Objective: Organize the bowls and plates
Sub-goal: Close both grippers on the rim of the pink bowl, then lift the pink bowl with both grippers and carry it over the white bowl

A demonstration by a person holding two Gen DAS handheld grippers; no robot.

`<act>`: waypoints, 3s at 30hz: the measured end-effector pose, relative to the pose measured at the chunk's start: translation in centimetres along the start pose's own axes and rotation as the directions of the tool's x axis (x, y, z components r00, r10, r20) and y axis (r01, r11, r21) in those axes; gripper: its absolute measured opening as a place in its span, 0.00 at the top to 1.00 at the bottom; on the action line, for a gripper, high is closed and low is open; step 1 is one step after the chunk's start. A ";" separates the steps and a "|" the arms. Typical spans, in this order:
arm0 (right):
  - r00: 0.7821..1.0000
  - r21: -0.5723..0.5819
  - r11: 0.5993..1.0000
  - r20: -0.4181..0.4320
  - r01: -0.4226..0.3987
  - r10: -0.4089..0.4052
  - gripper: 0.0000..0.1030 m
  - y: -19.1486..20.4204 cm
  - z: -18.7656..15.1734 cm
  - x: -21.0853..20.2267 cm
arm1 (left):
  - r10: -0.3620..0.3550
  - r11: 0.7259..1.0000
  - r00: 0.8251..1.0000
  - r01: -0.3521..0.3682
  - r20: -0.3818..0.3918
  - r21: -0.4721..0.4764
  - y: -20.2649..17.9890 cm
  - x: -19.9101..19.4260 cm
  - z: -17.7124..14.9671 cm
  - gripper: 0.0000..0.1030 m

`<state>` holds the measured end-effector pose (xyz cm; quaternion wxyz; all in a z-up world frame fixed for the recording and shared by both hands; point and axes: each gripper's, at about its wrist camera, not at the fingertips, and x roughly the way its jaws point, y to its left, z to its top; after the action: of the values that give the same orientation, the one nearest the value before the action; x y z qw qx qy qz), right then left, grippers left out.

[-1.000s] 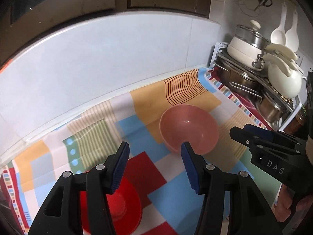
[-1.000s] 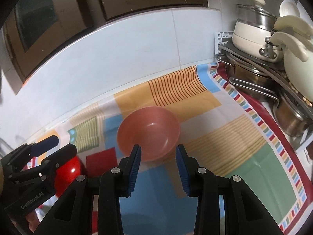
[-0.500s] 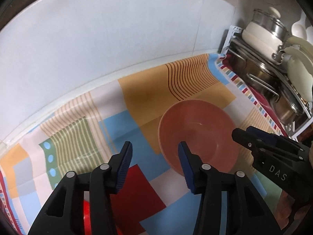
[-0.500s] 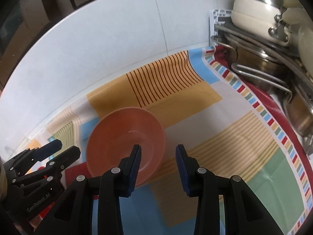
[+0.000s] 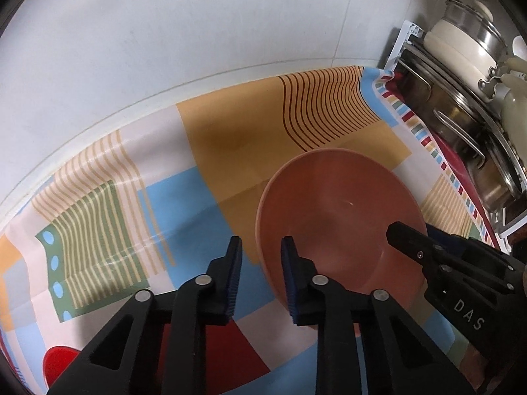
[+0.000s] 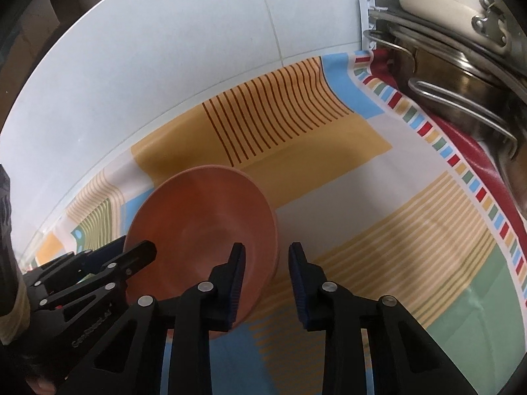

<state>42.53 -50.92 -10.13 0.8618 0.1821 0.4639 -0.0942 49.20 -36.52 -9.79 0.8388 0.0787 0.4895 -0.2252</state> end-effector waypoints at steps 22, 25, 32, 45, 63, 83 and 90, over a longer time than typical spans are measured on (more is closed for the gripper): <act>1.000 0.019 1.000 0.023 0.001 -0.001 0.87 0.9 -0.4 -2.6 | -0.020 1.000 0.997 0.019 0.068 0.004 -0.3 -4.6 -0.8 0.88; 0.999 0.011 1.000 0.041 0.000 -0.001 0.87 1.4 -0.8 -3.9 | -0.026 1.000 0.996 0.027 0.088 -0.001 -0.4 -6.4 -1.5 0.88; 0.997 -0.002 1.000 0.077 -0.008 0.009 0.87 2.4 -2.2 -7.7 | -0.036 0.999 0.992 0.038 0.125 -0.018 -0.6 -10.3 -3.7 0.88; 0.994 -0.031 0.999 0.103 -0.021 0.024 0.87 3.8 -6.6 -13.3 | -0.028 0.999 0.987 0.034 0.157 -0.034 -1.4 -15.6 -8.7 0.88; 0.995 -0.070 0.997 0.100 -0.023 0.030 0.87 5.4 -12.6 -17.6 | -0.056 0.995 0.988 0.067 0.144 -0.074 -1.0 -19.4 -15.4 0.88; 0.999 -0.055 0.998 -0.033 -0.017 0.016 0.87 4.6 -18.2 -16.4 | -0.065 0.995 0.998 0.066 0.017 -0.069 -1.2 -17.7 -20.5 0.88; 0.997 -0.052 0.999 -0.072 -0.010 0.007 0.87 4.2 -19.3 -15.8 | -0.067 0.996 0.998 0.066 -0.017 -0.057 -1.4 -17.1 -21.3 0.88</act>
<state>20.43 -39.45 -5.76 0.8495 0.1649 0.4959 -0.0719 24.69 -25.11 -5.85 0.8279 0.0410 0.5060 -0.2384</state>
